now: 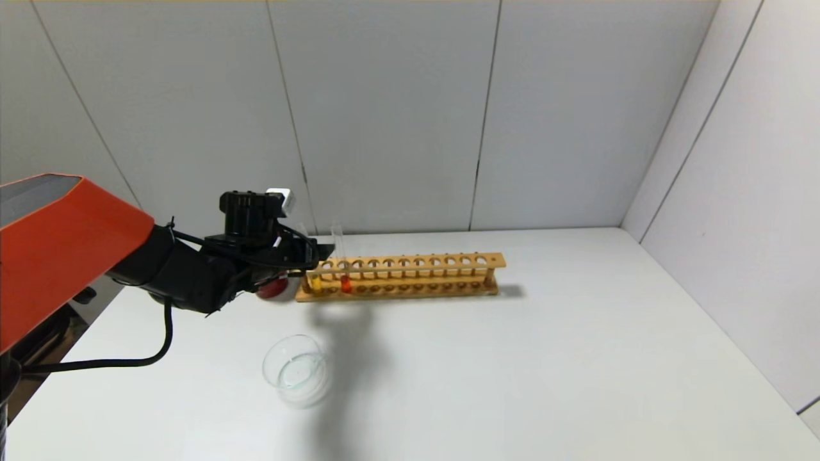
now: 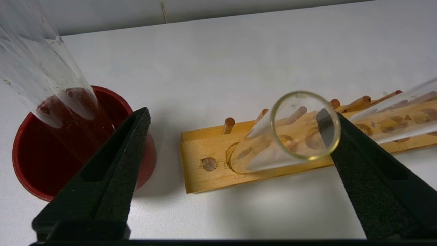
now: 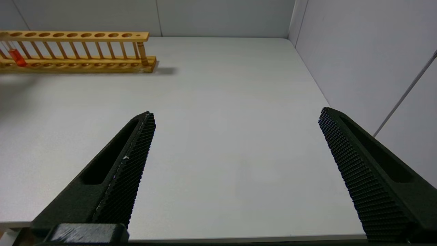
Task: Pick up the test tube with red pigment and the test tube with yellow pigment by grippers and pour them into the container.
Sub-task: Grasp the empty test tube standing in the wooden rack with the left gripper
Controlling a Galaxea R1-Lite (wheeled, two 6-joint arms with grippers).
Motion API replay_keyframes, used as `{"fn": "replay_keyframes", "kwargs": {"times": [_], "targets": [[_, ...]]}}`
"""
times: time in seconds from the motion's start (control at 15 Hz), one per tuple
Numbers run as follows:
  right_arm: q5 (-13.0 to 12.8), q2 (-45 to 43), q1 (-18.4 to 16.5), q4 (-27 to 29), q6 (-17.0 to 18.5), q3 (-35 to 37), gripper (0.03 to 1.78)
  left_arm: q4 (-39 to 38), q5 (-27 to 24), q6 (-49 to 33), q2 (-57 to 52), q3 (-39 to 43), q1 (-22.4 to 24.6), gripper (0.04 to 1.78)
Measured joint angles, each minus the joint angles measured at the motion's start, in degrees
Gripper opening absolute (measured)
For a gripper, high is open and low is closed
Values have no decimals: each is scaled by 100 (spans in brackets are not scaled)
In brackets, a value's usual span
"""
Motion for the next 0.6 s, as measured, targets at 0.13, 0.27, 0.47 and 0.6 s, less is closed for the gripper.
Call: {"fn": "replay_keyframes", "kwargs": {"times": [0.13,0.27,0.47,0.6], "targets": [[0,0,0,0,0,0,175,2,-2,1,38,-20,1,150],[-2,0,0,0,0,0,175,2,-5,4,60,-28,-5,124],[-2,0,0,0,0,0,175,2,-6,9,68,-28,-11,68],[0,0,0,0,0,0,175,-1,-15,6,102,-37,-44,38]]}}
